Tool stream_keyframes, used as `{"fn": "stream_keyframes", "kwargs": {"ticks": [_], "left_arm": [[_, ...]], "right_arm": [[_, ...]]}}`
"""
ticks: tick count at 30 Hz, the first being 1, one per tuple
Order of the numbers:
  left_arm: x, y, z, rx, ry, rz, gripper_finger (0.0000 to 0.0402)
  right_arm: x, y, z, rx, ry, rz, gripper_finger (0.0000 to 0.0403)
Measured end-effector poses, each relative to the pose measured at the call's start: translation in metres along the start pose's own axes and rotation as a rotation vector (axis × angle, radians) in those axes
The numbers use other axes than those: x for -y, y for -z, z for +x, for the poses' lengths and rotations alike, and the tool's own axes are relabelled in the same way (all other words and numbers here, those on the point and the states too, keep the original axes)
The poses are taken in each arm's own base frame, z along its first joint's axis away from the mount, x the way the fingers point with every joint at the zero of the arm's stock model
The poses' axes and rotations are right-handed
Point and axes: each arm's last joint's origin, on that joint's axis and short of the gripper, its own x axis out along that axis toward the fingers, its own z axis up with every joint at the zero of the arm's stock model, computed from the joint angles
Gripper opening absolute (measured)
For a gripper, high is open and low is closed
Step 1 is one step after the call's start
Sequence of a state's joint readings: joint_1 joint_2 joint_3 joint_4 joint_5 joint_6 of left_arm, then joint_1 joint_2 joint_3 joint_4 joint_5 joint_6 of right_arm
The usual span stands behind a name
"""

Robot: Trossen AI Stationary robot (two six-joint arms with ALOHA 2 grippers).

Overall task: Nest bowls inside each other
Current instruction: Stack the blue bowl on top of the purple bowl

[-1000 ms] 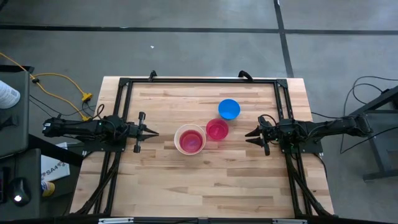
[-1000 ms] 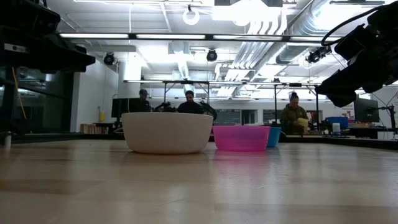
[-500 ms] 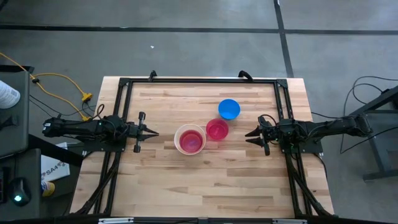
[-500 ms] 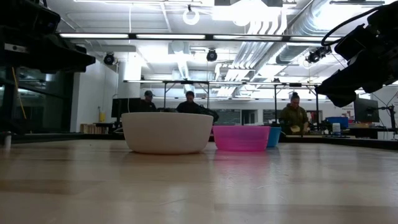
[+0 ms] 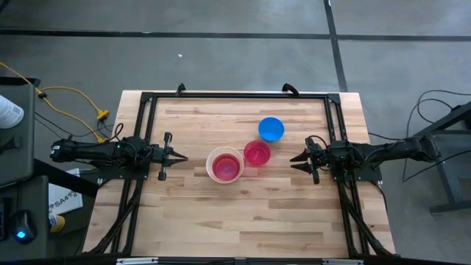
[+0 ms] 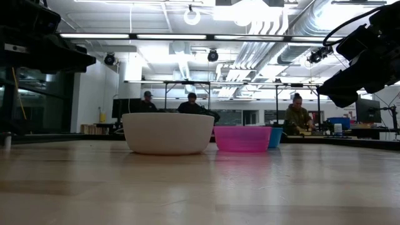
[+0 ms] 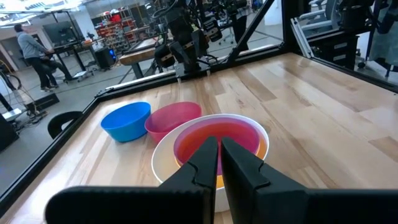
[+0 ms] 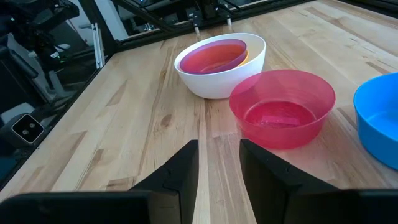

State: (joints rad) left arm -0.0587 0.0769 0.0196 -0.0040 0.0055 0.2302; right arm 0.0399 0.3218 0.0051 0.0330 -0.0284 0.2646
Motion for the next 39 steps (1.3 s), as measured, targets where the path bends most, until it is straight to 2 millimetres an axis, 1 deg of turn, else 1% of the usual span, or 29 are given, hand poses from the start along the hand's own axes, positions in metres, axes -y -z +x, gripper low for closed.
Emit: {"fn": "stream_keyframes", "kwargs": {"ticks": [17,20,26,28,31,37,39], "left_arm": [[0.000,0.000,0.000,0.000,0.001,0.000,0.0019],[0.000,0.000,0.000,0.000,0.001,0.000,0.0019],[0.000,0.000,0.000,0.001,0.003,0.000,0.0019],[0.000,0.000,0.000,0.001,0.003,0.000,0.0019],[0.000,0.000,0.000,0.001,0.002,0.000,0.0019],[0.000,0.000,0.000,0.001,0.002,0.000,0.0019],[0.000,0.000,0.000,0.001,0.002,0.000,0.0019]], "right_arm": [[0.000,0.000,0.000,0.002,0.000,0.000,0.0110],[0.001,-0.002,0.000,0.020,0.024,-0.008,0.0110],[-0.001,-0.017,-0.002,0.187,0.062,-0.032,0.0110],[-0.002,-0.020,-0.002,0.197,0.074,-0.061,0.0110],[-0.001,-0.031,-0.004,0.215,0.097,-0.077,0.0110],[0.003,-0.050,0.001,0.150,0.115,-0.121,0.0110],[0.006,-0.056,0.005,0.093,0.130,-0.131,0.0110]]}}
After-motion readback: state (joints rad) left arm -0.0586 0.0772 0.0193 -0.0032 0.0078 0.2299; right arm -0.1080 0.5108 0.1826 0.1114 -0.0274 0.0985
